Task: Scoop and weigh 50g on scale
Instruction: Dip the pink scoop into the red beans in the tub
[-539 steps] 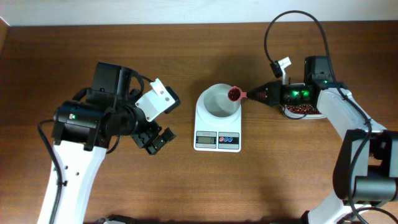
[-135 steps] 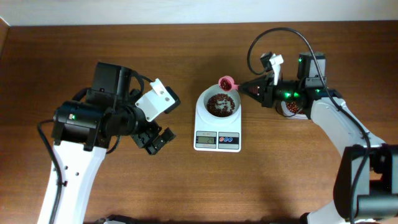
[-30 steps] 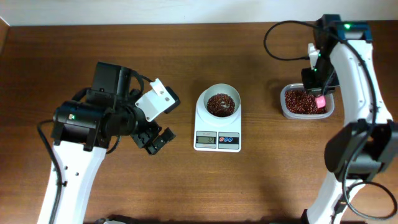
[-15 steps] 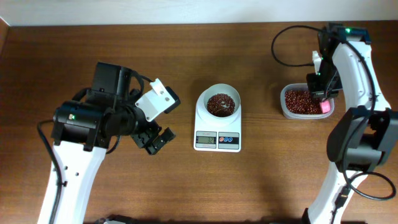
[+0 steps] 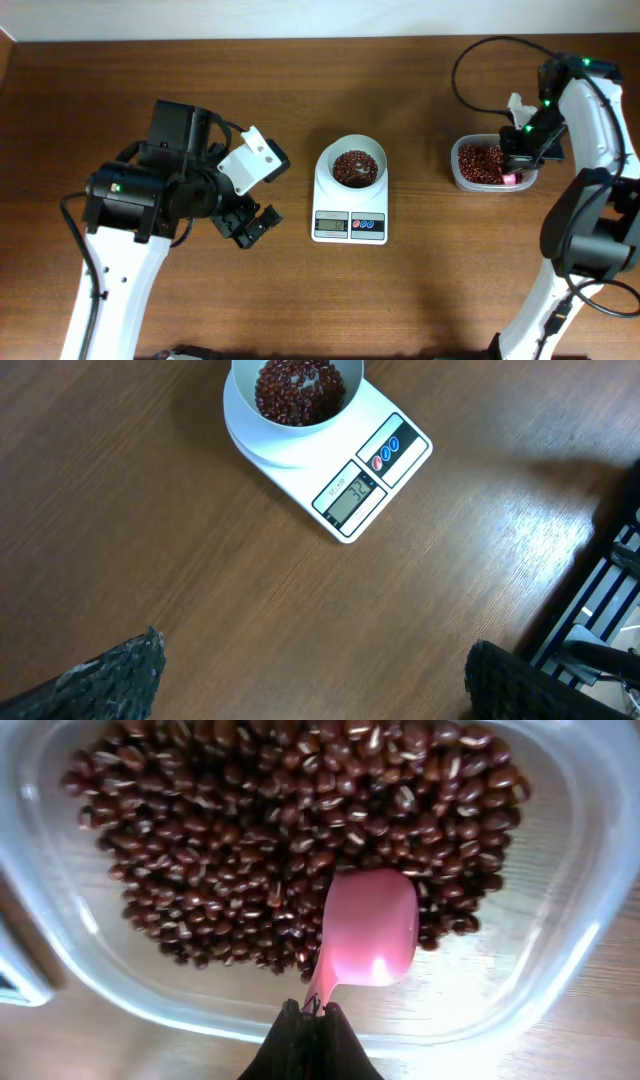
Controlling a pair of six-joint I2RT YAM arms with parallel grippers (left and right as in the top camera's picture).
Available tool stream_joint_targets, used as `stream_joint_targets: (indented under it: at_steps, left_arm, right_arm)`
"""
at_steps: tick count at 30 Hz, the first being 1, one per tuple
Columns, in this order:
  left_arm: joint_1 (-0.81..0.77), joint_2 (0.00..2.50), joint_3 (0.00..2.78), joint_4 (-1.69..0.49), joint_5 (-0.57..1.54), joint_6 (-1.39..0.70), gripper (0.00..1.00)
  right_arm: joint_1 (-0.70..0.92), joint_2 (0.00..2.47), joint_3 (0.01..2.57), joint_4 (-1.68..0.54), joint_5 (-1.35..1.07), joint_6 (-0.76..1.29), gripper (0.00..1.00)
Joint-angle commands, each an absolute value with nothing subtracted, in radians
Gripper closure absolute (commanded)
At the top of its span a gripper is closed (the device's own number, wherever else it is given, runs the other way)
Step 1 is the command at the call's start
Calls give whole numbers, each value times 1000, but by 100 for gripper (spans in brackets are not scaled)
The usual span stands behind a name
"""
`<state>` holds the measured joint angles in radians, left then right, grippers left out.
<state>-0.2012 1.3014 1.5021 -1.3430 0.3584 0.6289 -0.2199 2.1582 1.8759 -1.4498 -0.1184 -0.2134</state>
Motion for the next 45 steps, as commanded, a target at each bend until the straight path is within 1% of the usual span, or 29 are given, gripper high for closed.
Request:
stream_joint_targets:
  at_steps: [1,7,10,13,20,29,32,37,40,42,45]
  left_arm:
    - [-196,1290,1522,-1341,355,644,1]
    - [-196,1290,1522,-1341,355,644,1]
    - [-196,1290,1522,-1341,355,644,1]
    - [-196,1290,1522,-1341,355,644,1]
    - [-196,1290,1522,-1341,355,644,1]
    - [-196,1290,1522,-1341,355,644,1]
    - [-196,1290,1522,-1341,355,644,1]
    - [-196,1290,1522,-1341,355,644,1]
    - [-196,1290,1522,-1341,355,644,1]
    - [-196,1290,1522,-1341,355,644,1]
    - [-196,1290,1522,-1341,355,644,1]
  right_arm:
    - [-244,2165,1845,-1517,-257,-206,96]
    - [-289,2165,1845,-1522,-366,-206,96]
    - [-296,2165,1845,-1523,-374,-205,96]
    - [-296,2165,1845,-1510,-453,-206,96]
    - [-305,2165,1845,-1489,-482,-202,96]
    - [-405,2165,1845,-1405,-529,-149,96]
    - [-443,2166,1844,-1394,-598,-152,96]
    - [-507,2166,1844,-1407,-708,-210,96]
    - [-540,2166,1844,-1418,-717,-211,96]
    - [-558,2166,1844,-1435,-766,-254,96]
    - [-578,2166,1844,-1448,-818,-259,96]
